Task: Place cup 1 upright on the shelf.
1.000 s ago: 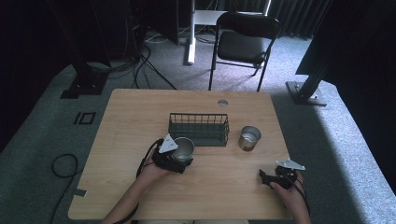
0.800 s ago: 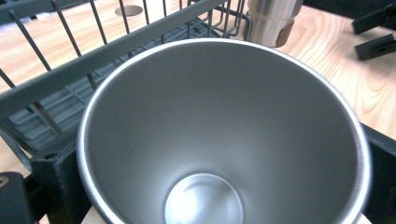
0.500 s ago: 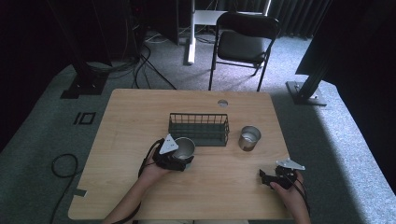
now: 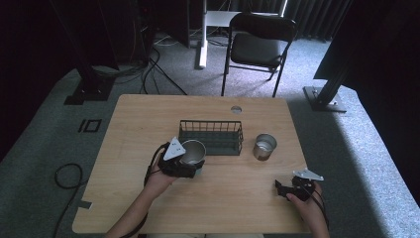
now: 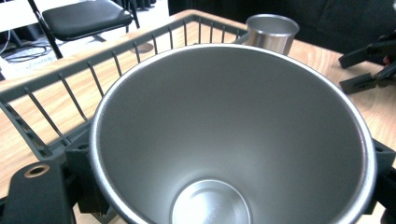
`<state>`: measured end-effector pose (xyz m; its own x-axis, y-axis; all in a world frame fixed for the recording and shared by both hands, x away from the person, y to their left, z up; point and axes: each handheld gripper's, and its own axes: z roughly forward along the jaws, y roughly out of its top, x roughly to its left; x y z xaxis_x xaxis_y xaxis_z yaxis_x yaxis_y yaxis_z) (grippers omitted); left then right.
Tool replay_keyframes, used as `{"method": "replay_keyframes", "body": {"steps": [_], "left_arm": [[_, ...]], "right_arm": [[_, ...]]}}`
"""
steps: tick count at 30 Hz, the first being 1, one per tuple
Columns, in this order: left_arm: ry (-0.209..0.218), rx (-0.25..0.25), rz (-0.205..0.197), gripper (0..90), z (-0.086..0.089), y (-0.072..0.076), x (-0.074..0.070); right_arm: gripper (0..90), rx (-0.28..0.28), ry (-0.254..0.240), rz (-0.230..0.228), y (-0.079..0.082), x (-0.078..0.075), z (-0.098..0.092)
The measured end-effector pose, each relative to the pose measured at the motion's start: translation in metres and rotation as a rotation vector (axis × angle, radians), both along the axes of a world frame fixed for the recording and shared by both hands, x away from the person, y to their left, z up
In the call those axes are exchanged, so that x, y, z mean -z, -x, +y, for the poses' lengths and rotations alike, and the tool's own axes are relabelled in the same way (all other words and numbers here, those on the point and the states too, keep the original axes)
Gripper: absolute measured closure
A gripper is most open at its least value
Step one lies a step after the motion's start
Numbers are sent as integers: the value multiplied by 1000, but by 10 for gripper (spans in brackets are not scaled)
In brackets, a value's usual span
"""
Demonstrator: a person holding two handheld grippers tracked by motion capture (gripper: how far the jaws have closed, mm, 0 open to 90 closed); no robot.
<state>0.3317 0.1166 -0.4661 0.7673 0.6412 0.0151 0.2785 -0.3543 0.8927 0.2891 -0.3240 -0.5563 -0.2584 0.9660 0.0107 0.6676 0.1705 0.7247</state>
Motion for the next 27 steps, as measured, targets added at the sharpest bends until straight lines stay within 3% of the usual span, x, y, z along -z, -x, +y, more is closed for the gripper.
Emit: {"method": "replay_keyframes", "body": {"steps": [4,15,27], "left_arm": [[16,-11,-3,142,2,-1,-9],[8,-30,-25,142,-3,-7,-27],[11,-89,-51,141,-14,-20,-49]], "right_arm": [[118,0,0,0,0,0,0],[117,0,0,-1,0,0,0],[117,0,0,0,0,0,0]]}}
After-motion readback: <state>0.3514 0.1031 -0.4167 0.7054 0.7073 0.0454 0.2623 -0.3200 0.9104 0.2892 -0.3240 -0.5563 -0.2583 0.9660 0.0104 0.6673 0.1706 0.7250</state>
